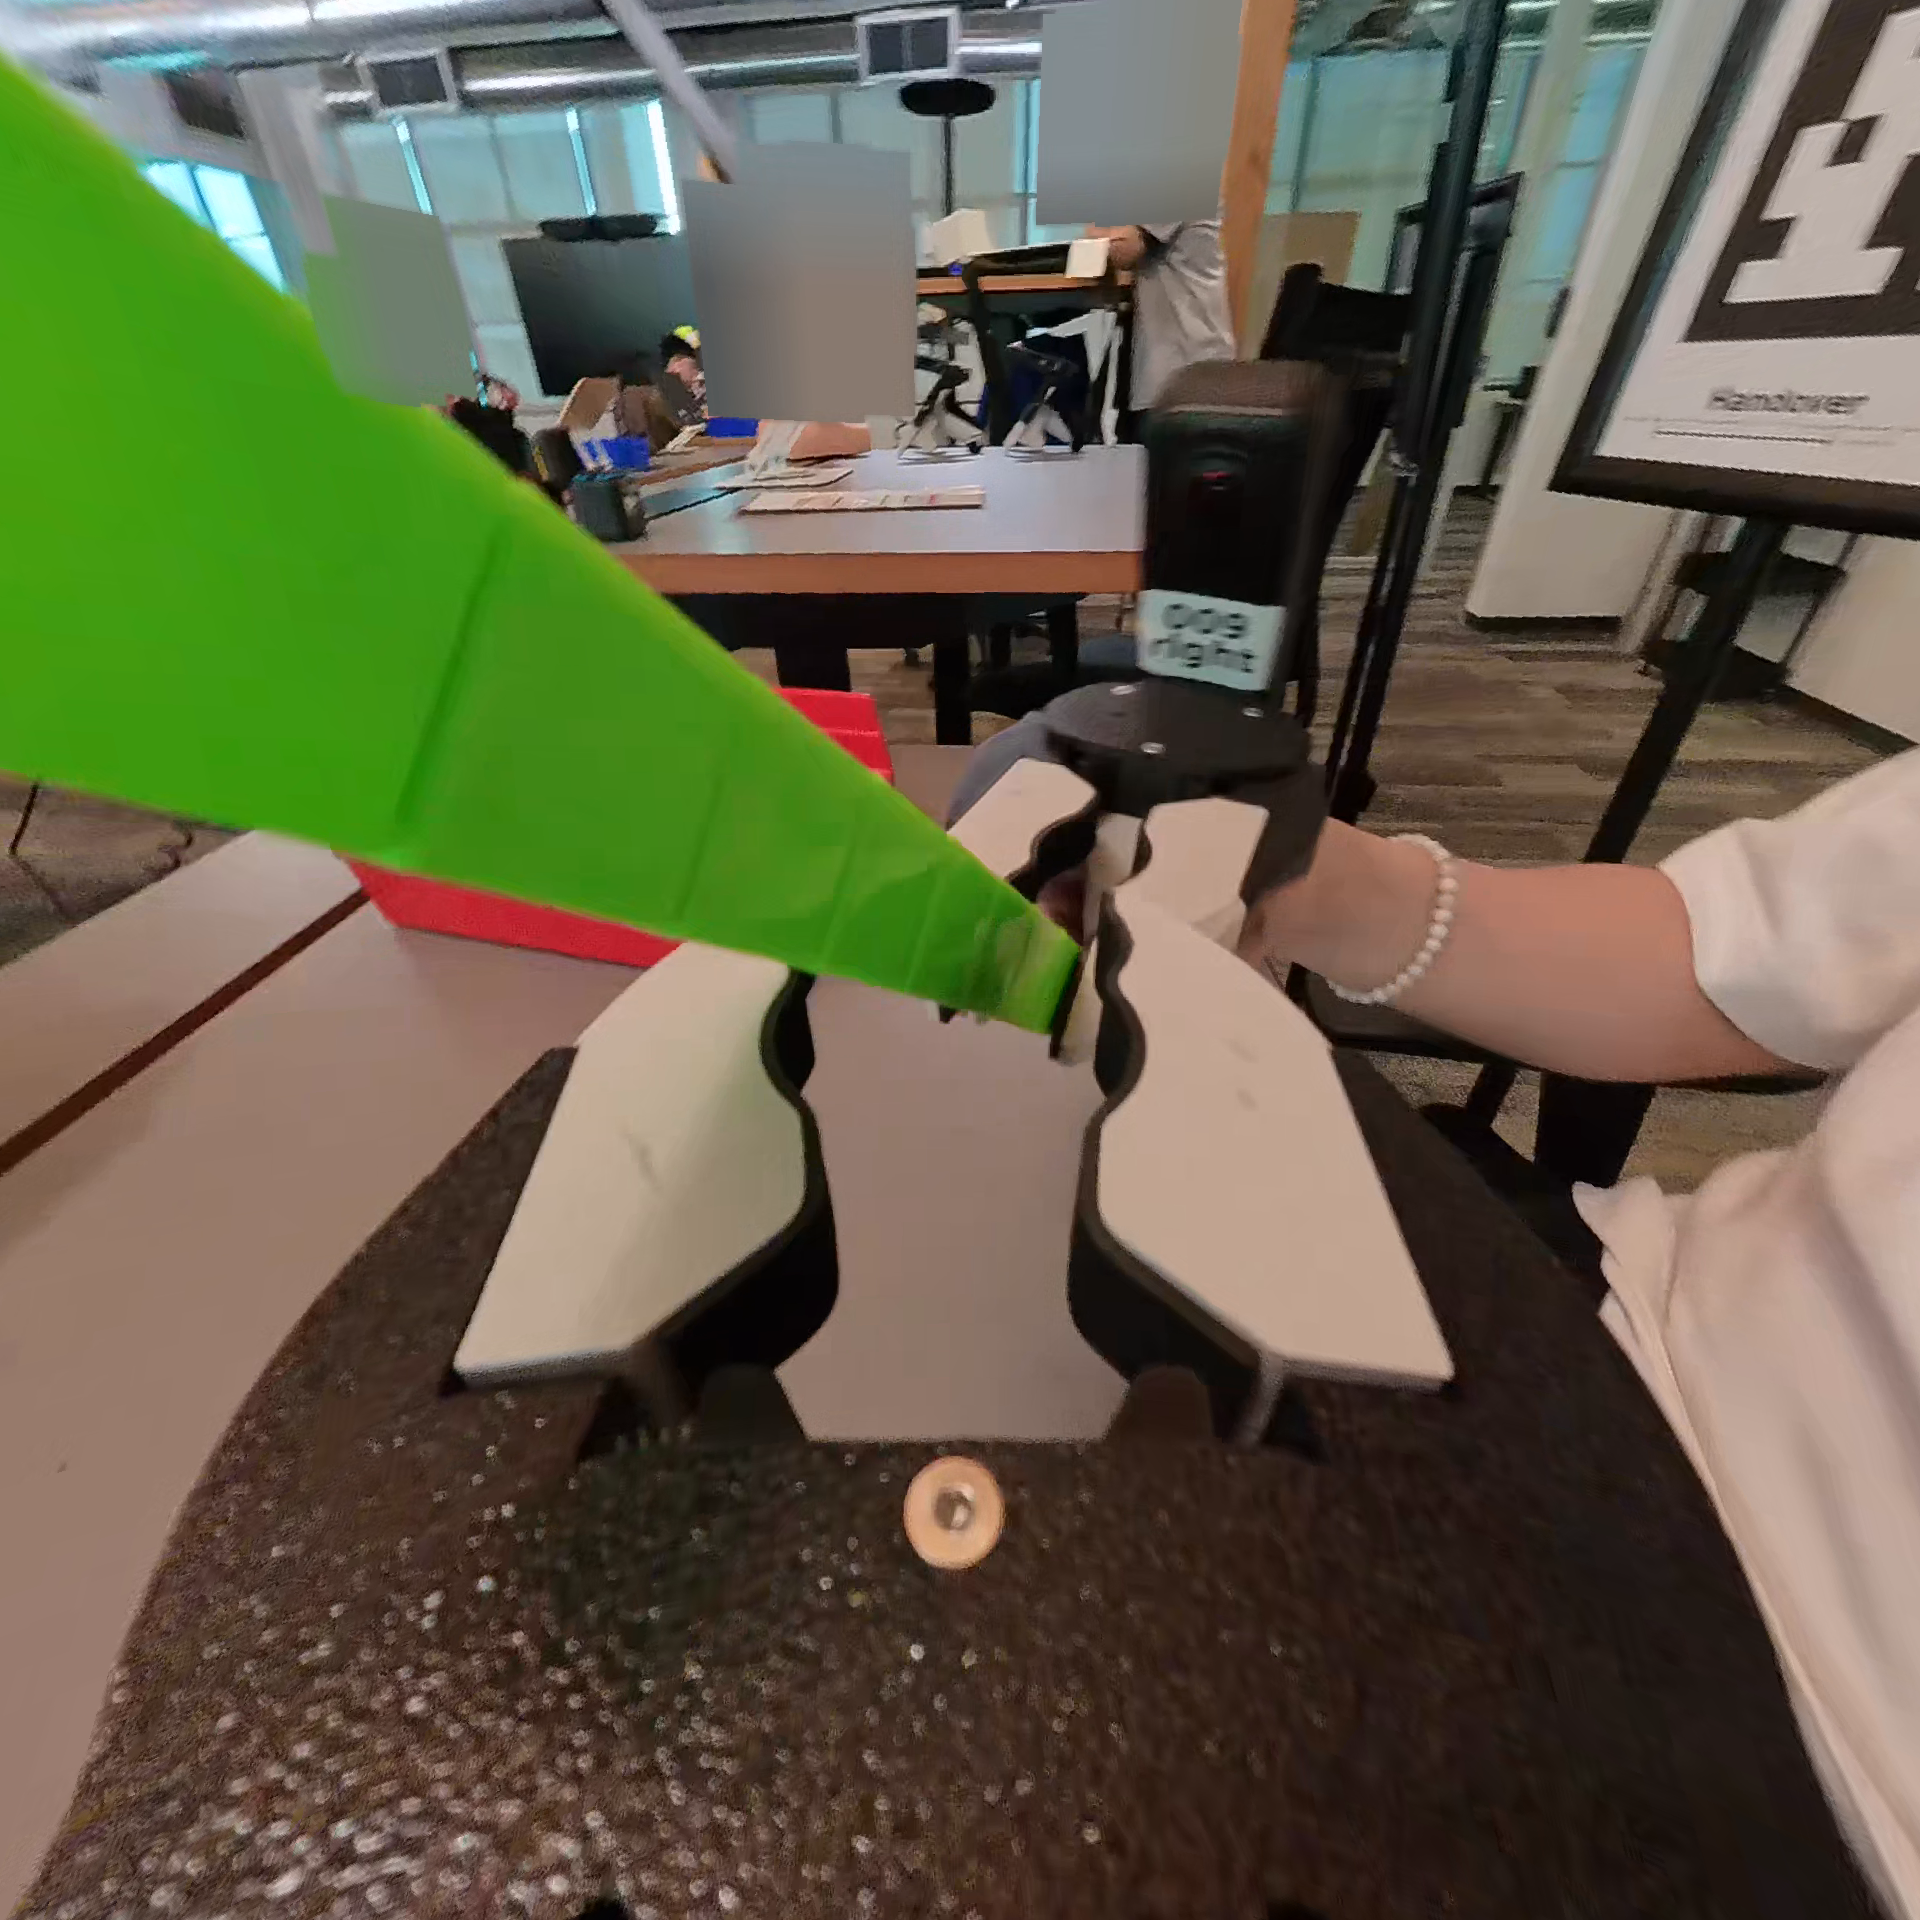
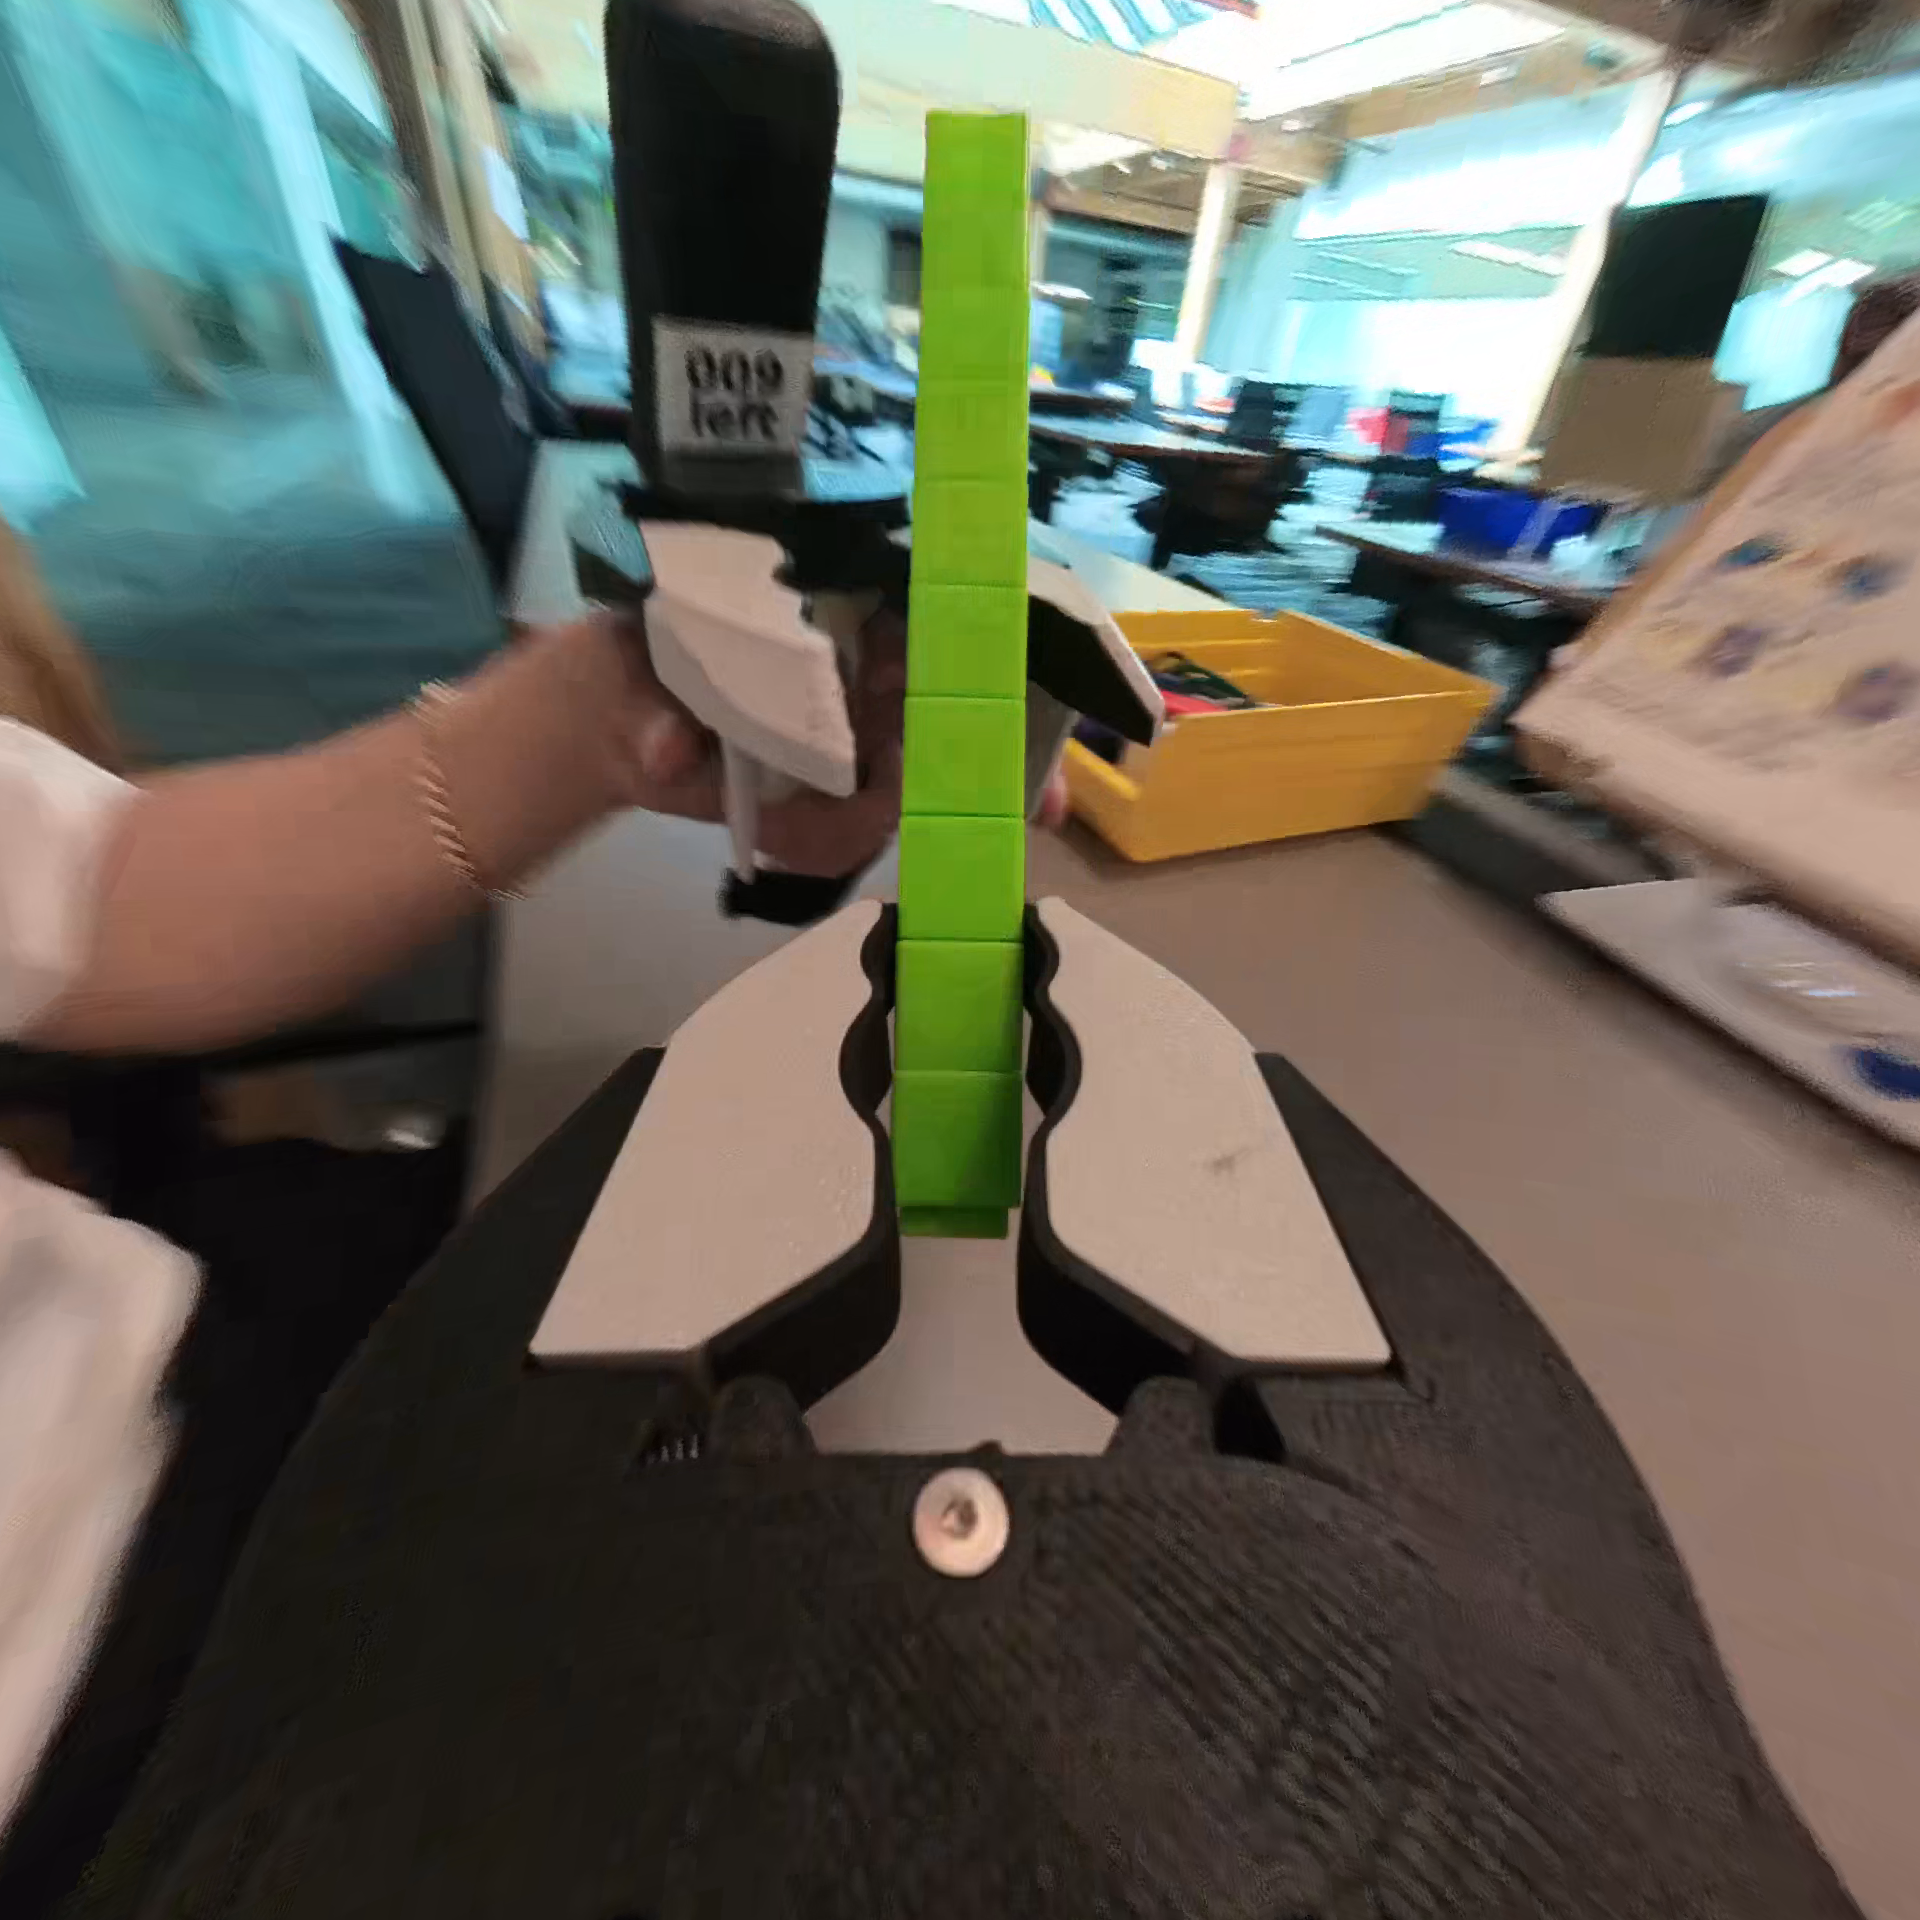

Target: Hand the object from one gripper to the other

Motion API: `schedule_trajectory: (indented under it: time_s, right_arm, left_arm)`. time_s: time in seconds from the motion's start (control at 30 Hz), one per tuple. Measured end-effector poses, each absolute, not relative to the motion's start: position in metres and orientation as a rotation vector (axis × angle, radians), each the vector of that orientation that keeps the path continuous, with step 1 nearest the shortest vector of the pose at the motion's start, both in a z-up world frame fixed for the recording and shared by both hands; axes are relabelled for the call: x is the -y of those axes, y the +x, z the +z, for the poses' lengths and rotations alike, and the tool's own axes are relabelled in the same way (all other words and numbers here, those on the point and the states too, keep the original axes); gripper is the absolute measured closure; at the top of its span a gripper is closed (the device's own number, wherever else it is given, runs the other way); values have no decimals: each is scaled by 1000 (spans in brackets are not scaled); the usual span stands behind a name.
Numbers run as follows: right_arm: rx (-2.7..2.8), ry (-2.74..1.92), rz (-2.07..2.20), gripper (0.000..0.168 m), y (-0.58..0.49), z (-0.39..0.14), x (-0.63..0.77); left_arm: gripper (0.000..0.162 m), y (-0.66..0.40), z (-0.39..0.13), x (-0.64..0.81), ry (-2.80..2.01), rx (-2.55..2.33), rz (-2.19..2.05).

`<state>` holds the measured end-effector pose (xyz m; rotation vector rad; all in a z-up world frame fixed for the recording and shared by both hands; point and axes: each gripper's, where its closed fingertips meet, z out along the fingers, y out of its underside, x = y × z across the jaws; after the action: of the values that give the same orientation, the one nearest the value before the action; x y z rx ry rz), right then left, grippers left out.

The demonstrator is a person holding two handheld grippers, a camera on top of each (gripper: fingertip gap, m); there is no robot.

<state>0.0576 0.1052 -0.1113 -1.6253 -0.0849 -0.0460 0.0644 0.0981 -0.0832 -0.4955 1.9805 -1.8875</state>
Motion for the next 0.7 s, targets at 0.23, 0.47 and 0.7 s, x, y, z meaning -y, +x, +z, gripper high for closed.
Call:
schedule_trajectory:
  time_s: [0.23,0.47,0.7]
  right_arm:
    - [35,-1465,428,146,37,-97,-97]
    - [34,-1481,336,146,45,-99,-96]
    - [-149,-1320,251,98,76,-95,-97]
  left_arm:
    - [118,47,-64,-108,-350,-1893,-2094]
    - [140,45,-71,-111,-398,-1999,-2110]
    - [140,70,-40,-123,-625,-1583,-2345]
